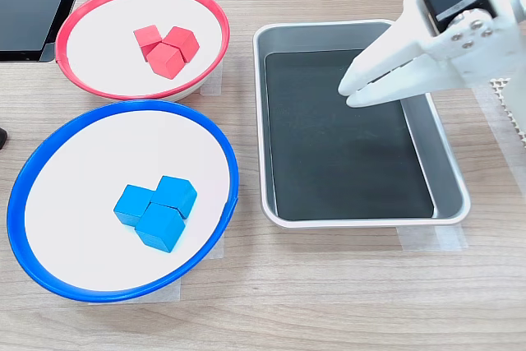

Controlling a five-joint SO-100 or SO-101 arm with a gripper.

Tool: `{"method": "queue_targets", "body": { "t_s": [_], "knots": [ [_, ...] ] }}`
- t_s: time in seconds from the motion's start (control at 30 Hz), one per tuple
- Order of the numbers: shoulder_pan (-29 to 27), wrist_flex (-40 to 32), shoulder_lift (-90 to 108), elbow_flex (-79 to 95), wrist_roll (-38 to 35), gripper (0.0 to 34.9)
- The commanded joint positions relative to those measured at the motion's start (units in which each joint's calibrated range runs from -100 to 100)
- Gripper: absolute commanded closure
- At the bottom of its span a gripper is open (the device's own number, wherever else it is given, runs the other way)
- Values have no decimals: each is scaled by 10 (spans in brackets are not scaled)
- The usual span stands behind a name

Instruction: Relocate any misplaced blocks to their matching dishes.

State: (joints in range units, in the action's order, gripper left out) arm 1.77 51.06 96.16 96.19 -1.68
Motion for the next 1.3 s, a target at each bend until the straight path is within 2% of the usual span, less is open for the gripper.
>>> {"method": "queue_targets", "body": {
  "t_s": [0.0,1.27],
  "knots": [
    [1,18,9,-1,8,346],
    [-5,16,28,23,15,346]
  ]
}}
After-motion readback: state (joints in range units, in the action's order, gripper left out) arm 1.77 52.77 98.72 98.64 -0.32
